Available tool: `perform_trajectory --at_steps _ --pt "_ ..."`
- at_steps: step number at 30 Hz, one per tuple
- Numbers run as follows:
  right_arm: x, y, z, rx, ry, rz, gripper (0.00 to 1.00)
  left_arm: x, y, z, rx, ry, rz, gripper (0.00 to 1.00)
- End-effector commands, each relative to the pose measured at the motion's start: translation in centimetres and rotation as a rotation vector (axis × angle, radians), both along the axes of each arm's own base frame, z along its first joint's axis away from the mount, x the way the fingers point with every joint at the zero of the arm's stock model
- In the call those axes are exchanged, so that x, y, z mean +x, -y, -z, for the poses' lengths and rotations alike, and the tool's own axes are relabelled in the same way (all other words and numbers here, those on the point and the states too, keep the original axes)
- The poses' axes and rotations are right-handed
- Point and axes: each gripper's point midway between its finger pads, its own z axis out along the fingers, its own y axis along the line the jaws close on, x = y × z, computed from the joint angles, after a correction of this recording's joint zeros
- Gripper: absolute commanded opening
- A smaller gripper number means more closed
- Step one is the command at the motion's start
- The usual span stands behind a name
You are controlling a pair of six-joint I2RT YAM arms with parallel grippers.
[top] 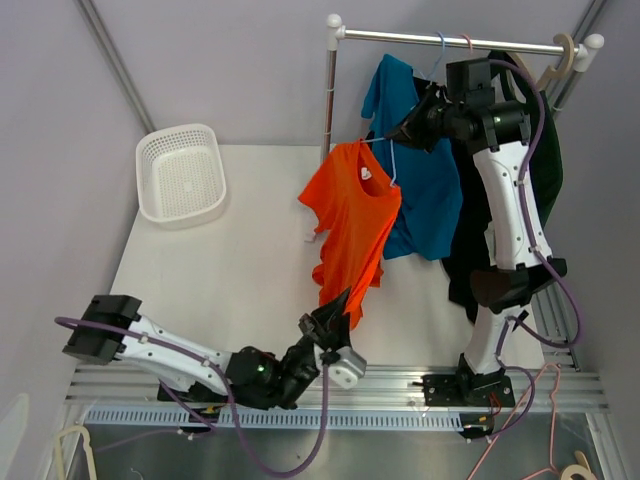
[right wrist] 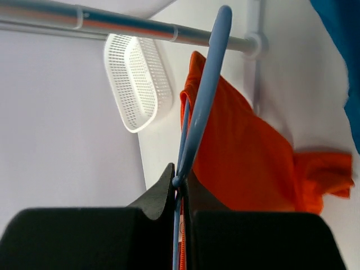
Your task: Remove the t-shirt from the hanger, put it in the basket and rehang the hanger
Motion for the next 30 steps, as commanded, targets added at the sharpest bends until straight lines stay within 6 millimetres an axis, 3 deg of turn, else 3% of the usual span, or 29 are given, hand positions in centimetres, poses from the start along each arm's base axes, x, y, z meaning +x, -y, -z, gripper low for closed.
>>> perform_trajectory --at_steps 1,2,3,4,7,8,10,11,12,13,15,16,17,20,22,23,25,26,27,28,29,30 --pt "-3.3 -0.3 -8.2 0.09 0.269 -0.066 0.0 3.0 -5.0 -3.6 -0.325 -0.076 -0.095 0.0" --pt "-4.8 0.4 -9.8 0.12 0.303 -0.065 0.0 2.9 -5.2 -3.7 -0.364 -0.094 -0.063 0.01" --pt "-4.6 1.1 -10.1 0.128 0.323 -0.048 0.0 2.7 -6.2 -3.0 -0.375 -0.096 -0.034 0.01" --pt "-4.0 2.8 -10.2 0.116 0.327 0.008 0.0 2.4 -6.6 -3.1 -0.398 -0.106 -0.008 0.0" --pt "-2.0 4.8 -8.8 0.026 0.303 0.1 0.0 0.5 -6.0 -3.4 -0.371 -0.13 0.094 0.0" --pt "-2.4 4.4 -9.0 -0.006 0.308 0.107 0.0 -0.2 -5.5 -3.7 -0.373 -0.154 0.126 0.0" --pt "-1.2 4.7 -8.0 -0.102 0.318 0.188 0.0 -0.8 -5.3 -6.5 -0.438 -0.189 0.18 0.0" --pt "-1.4 2.7 -7.4 -0.127 0.333 0.177 0.0 -1.3 -4.1 -6.0 -0.359 -0.182 0.197 0.01" --pt "-2.1 2.4 -8.1 -0.149 0.375 0.198 0.0 -1.9 -3.5 -6.6 -0.349 -0.179 0.237 0.01" --pt "-2.5 2.0 -8.4 -0.173 0.402 0.229 0.0 -2.1 -3.7 -9.0 -0.418 -0.22 0.281 0.01" --pt "-2.9 0.9 -8.4 -0.259 0.476 0.333 0.0 -3.1 -2.4 -8.9 -0.345 -0.223 0.334 0.01" --pt "-3.5 1.4 -9.1 -0.283 0.51 0.371 0.0 -3.7 -2.3 -11.2 -0.398 -0.25 0.394 0.01" --pt "-3.4 2.1 -9.6 -0.303 0.537 0.443 0.0 -4.5 -1.3 -10.3 -0.316 -0.25 0.427 0.01" --pt "-2.8 1.8 -8.7 -0.335 0.529 0.474 0.0 -6.7 -0.3 -12.7 -0.316 -0.26 0.549 0.01" --pt "-2.2 1.2 -8.6 -0.339 0.526 0.478 0.0 -7.8 0.8 -12.3 -0.263 -0.261 0.58 0.01" --pt "-1.9 1.1 -8.4 -0.339 0.52 0.482 0.0 -8.6 1.1 -13.5 -0.269 -0.254 0.623 0.0" --pt "-1.9 1.0 -9.0 -0.327 0.531 0.505 0.0 -9.8 2.4 -12.8 -0.232 -0.266 0.667 0.01" --pt "-1.4 0.6 -8.6 -0.335 0.525 0.502 0.0 -10.6 2.7 -13.8 -0.24 -0.262 0.711 0.01" --pt "-1.2 0.7 -8.7 -0.342 0.524 0.516 0.0 -11.4 3.5 -13.3 -0.214 -0.266 0.736 0.0" --pt "-1.1 1.1 -9.9 -0.318 0.539 0.53 0.0 -12.4 3.7 -13.2 -0.203 -0.274 0.772 0.0" --pt "-0.3 0.8 -8.9 -0.341 0.511 0.517 0.0 -13.4 3.9 -13.1 -0.192 -0.268 0.807 0.01" --pt "0.1 1.0 -9.0 -0.326 0.501 0.51 0.0 -14.0 4.1 -12.7 -0.173 -0.262 0.818 0.0"
